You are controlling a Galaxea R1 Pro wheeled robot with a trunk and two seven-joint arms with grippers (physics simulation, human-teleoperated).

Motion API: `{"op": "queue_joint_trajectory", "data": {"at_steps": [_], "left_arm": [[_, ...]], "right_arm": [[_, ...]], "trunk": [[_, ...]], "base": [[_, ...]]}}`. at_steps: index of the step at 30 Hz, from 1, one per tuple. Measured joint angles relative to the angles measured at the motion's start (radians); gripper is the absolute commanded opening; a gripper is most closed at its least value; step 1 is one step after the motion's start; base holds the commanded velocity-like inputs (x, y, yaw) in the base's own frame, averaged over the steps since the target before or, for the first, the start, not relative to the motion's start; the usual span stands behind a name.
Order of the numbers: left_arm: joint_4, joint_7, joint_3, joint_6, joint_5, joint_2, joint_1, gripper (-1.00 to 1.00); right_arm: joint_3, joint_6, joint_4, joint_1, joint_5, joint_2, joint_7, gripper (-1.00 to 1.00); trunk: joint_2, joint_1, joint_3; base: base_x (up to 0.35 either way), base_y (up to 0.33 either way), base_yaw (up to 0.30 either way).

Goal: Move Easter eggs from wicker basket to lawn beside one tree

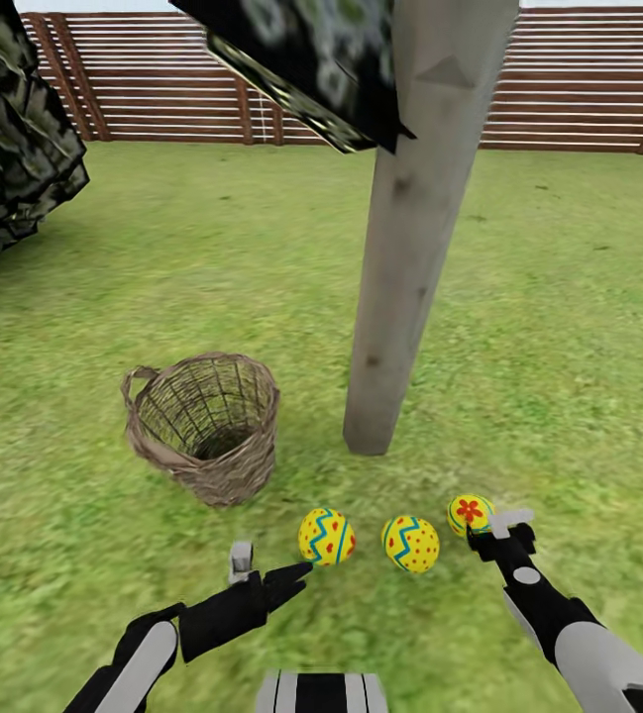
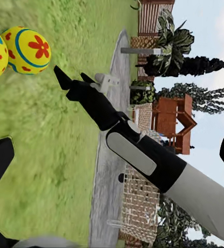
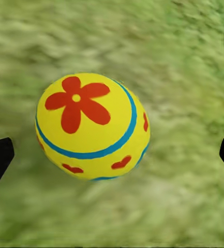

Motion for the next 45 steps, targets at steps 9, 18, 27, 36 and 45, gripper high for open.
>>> {"op": "queue_joint_trajectory", "data": {"at_steps": [9, 18, 27, 36, 45], "left_arm": [[0.143, 0.001, 0.185, -0.011, -0.004, 0.078, 0.0, 1.0], [0.26, 0.127, 0.22, -0.009, -0.043, 0.145, 0.0, 1.0], [0.278, 0.316, 0.211, -0.006, -0.043, 0.143, 0.0, 1.0], [0.301, 0.429, 0.2, -0.005, -0.041, 0.13, 0.0, 1.0], [0.293, 0.688, 0.2, -0.007, -0.044, 0.11, 0.0, 1.0]], "right_arm": [[0.002, 0.203, 0.01, 0.012, 0.007, 0.0, -0.001, 1.0], [0.002, 0.207, 0.033, 0.015, 0.006, -0.002, 0.045, 1.0], [0.002, 0.207, 0.088, 0.018, 0.002, -0.007, 0.123, 1.0], [0.002, 0.205, 0.169, 0.02, 0.003, -0.028, 0.207, 1.0], [0.002, 0.194, 0.235, 0.03, 0.005, -0.041, 0.212, 1.0]], "trunk": [[0.002, -0.005, 0.035], [0.026, -0.019, 0.067], [0.089, -0.054, 0.096], [0.152, -0.088, 0.124], [0.215, -0.123, 0.152]], "base": [[-0.026, 0.0, 0.0], [0.0, 0.0, 0.0], [0.0, 0.0, 0.0], [0.0, 0.0, 0.0], [0.0, 0.0, 0.0]]}}
